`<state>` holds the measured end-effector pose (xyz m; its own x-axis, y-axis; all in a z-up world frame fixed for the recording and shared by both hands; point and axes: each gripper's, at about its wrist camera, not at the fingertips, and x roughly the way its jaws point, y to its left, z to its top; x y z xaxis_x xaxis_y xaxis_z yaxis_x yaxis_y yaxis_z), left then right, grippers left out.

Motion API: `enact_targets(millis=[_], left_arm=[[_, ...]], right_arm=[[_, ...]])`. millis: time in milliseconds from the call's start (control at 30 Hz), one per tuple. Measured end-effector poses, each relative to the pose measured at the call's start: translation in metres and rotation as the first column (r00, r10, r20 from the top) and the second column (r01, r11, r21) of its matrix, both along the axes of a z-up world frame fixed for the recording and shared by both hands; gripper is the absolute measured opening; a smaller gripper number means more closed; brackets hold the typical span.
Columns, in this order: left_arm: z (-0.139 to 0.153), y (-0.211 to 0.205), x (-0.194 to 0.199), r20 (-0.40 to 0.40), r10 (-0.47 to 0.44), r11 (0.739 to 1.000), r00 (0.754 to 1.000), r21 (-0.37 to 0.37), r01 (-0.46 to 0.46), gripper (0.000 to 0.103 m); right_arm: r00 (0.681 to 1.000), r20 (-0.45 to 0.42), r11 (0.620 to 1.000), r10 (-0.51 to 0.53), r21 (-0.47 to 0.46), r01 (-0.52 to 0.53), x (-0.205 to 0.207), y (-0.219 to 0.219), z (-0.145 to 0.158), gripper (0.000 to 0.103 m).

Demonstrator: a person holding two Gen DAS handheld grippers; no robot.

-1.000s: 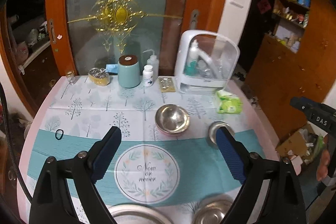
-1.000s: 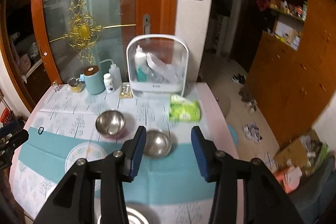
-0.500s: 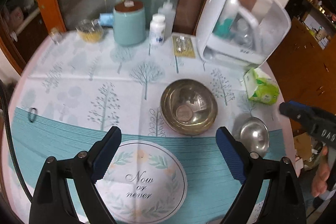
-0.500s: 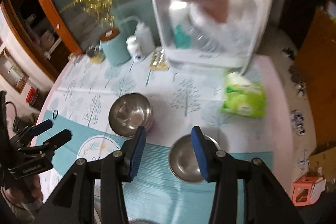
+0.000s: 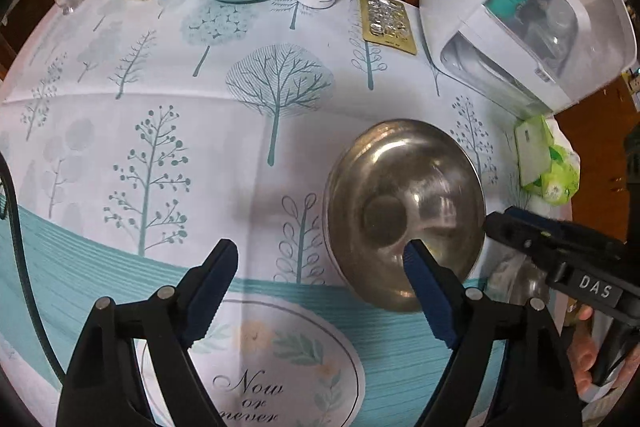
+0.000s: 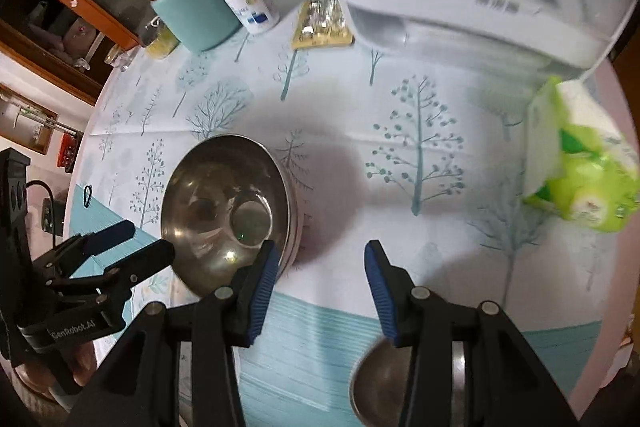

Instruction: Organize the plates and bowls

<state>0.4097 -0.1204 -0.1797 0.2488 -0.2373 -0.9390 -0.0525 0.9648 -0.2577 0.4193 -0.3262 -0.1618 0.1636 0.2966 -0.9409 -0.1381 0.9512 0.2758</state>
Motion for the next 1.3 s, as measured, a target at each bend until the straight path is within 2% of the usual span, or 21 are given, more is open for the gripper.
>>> enact_targets(millis=[67,133,167,200,233,267,300,333,367,600,767,1067,1300], left_arm=[[-0.003,0.001,0.003,-0.004,0.008,1.000,1.000,-0.007,-0.008,0.082],[-0.007,0.000,0.006,-0.017,0.000,1.000,1.000,-0.022,-0.001,0.071],[-0.010,-0.001,0.007,-0.026,-0.008,1.000,1.000,-0.030,0.007,0.062],[-0.013,-0.003,0.008,-0.039,-0.021,0.999,0.999,-0.038,0.020,0.056],[-0.015,-0.005,0.009,-0.051,-0.032,0.999,0.998,-0.040,0.030,0.051],[-0.017,-0.007,0.010,-0.059,-0.043,0.998,0.997,-0.046,0.040,0.037],[-0.020,-0.008,0.010,-0.070,-0.052,0.998,0.996,-0.051,0.048,0.023],[-0.021,-0.009,0.010,-0.078,-0.055,0.997,0.995,-0.054,0.050,0.015],[-0.022,-0.010,0.010,-0.081,-0.055,0.997,0.995,-0.050,0.051,0.014],[-0.014,-0.017,0.002,-0.080,-0.094,0.995,0.992,-0.027,0.092,0.013],[0.006,-0.019,-0.013,-0.067,-0.113,0.994,0.991,-0.010,0.113,0.013],[0.064,-0.016,-0.062,-0.009,-0.142,0.990,0.990,0.011,0.142,0.013],[0.111,-0.021,-0.124,0.031,-0.189,0.982,0.981,0.012,0.189,0.013]], right_arm=[[1.000,-0.009,1.000,-0.003,0.009,0.003,0.003,0.000,-0.003,0.045],[1.000,-0.026,1.000,0.001,0.015,0.000,0.006,0.002,-0.009,0.045],[1.000,-0.031,1.000,0.003,0.017,-0.003,0.007,0.003,-0.010,0.043],[0.999,-0.037,1.000,0.008,0.019,-0.007,0.007,0.005,-0.012,0.040],[0.999,-0.049,1.000,0.017,0.020,-0.016,0.008,0.007,-0.015,0.032],[0.998,-0.061,0.999,0.024,0.033,-0.022,0.008,0.008,-0.017,0.024],[0.997,-0.067,0.999,0.026,0.044,-0.023,0.009,0.010,-0.018,0.020],[0.997,-0.072,0.998,0.027,0.060,-0.023,0.009,0.011,-0.019,0.015],[0.997,-0.075,0.998,0.027,0.066,-0.022,0.009,0.012,-0.020,0.012],[0.995,-0.094,0.998,0.019,0.062,-0.013,0.003,0.012,-0.017,0.011],[0.996,-0.087,0.997,0.020,0.076,-0.014,-0.008,0.012,-0.002,0.011],[0.999,-0.033,0.997,0.039,0.073,-0.037,-0.052,0.014,0.046,0.011],[0.999,0.028,0.999,0.032,0.040,-0.033,-0.115,0.015,0.099,0.011]])
